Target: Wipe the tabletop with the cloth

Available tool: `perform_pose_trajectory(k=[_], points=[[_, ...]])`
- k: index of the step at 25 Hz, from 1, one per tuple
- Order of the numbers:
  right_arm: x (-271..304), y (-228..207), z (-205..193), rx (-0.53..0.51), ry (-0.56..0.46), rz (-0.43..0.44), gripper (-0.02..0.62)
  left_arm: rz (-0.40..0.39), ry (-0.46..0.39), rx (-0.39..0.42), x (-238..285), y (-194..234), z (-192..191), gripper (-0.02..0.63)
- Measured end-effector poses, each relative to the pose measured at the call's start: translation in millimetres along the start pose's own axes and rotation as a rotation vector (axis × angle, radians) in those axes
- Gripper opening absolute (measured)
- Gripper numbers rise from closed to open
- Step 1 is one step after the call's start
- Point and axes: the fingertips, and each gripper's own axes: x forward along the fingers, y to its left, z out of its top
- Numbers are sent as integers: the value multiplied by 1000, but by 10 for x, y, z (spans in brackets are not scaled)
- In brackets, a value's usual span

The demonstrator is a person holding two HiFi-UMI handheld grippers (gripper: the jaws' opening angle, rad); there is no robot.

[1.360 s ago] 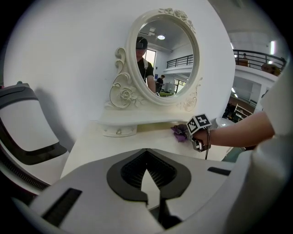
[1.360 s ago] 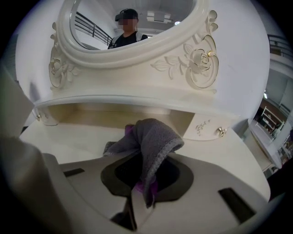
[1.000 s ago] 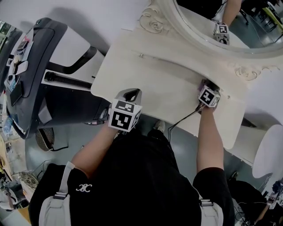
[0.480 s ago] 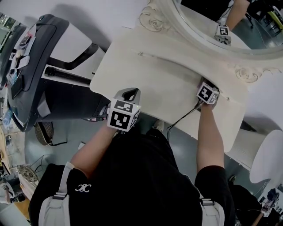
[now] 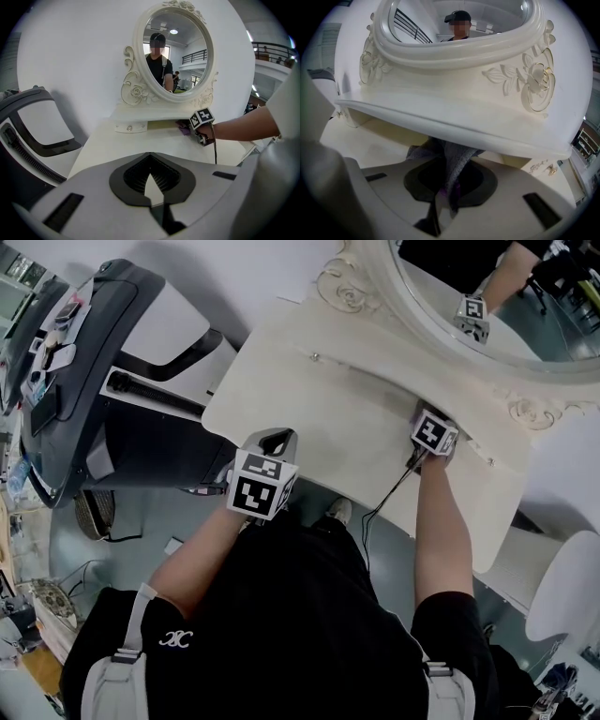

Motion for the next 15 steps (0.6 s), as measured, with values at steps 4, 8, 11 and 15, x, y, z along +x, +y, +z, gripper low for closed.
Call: perform_pose_trajectory(k=[4, 8, 11, 15], points=[[22, 187, 54, 1, 6, 19, 57, 16, 2, -13, -46, 131, -59, -1], [21, 410, 120, -24, -2, 37, 55, 27, 7, -25, -95, 269, -118, 0], [47, 603, 165, -39, -5, 56, 55, 40, 7, -33, -127, 386, -153, 0], [31, 870, 233, -93, -22, 73, 55, 61, 7, -51, -194, 556, -212, -1]])
